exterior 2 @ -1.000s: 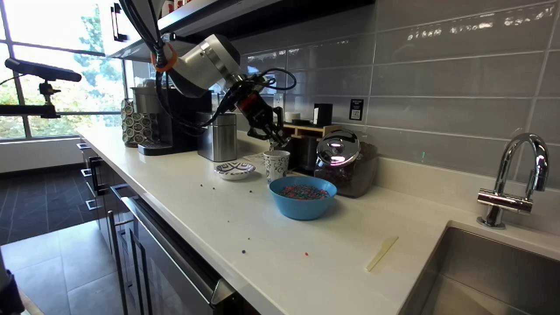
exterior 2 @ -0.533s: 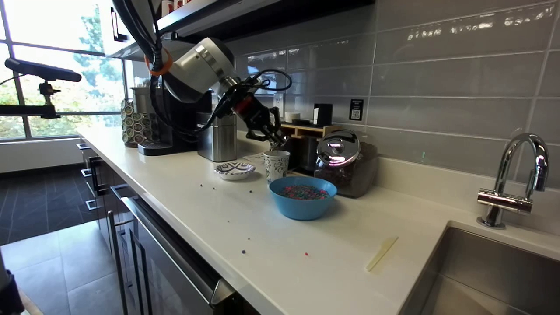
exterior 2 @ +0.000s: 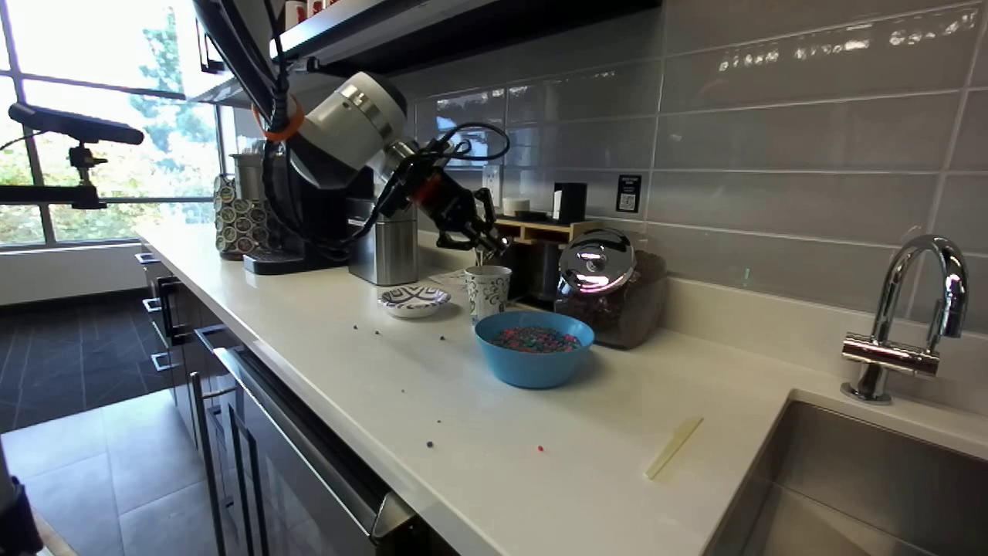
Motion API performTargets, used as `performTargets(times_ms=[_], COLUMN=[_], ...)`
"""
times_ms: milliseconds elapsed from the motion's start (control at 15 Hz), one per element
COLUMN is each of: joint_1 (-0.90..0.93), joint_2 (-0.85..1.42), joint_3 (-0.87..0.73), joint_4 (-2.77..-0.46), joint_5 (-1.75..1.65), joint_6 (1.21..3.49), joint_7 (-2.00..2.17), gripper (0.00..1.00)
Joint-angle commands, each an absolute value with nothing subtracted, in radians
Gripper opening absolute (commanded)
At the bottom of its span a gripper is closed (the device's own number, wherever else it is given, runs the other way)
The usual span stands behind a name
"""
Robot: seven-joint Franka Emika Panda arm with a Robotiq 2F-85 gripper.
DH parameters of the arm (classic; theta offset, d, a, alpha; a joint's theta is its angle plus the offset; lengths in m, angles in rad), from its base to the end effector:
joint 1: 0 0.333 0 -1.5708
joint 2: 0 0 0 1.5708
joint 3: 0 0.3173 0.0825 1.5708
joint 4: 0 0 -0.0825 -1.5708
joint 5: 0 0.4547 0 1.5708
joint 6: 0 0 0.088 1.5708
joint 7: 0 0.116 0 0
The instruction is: Use the silver spoon to place some cereal from the blue bowl into the coffee cup.
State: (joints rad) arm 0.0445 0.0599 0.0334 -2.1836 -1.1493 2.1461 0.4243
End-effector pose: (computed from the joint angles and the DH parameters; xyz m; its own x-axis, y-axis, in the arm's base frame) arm 0.6046 0.0019 0.3248 0.9335 0.3577 -0.0234 0.2353 -0.5622 0.7928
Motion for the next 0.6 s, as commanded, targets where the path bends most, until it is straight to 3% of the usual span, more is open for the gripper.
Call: performTargets(times_ms=[0, 533], joint_1=[0.046, 0.047], joint_2=[0.038, 0.029], joint_3=[0.035, 0.042], joint_4=[-2.221, -2.244], joint_5=[-1.228, -1.32], joint_6=[2.178, 2.176], joint_7=[0.495, 0.575], gripper=[0.01, 0.01])
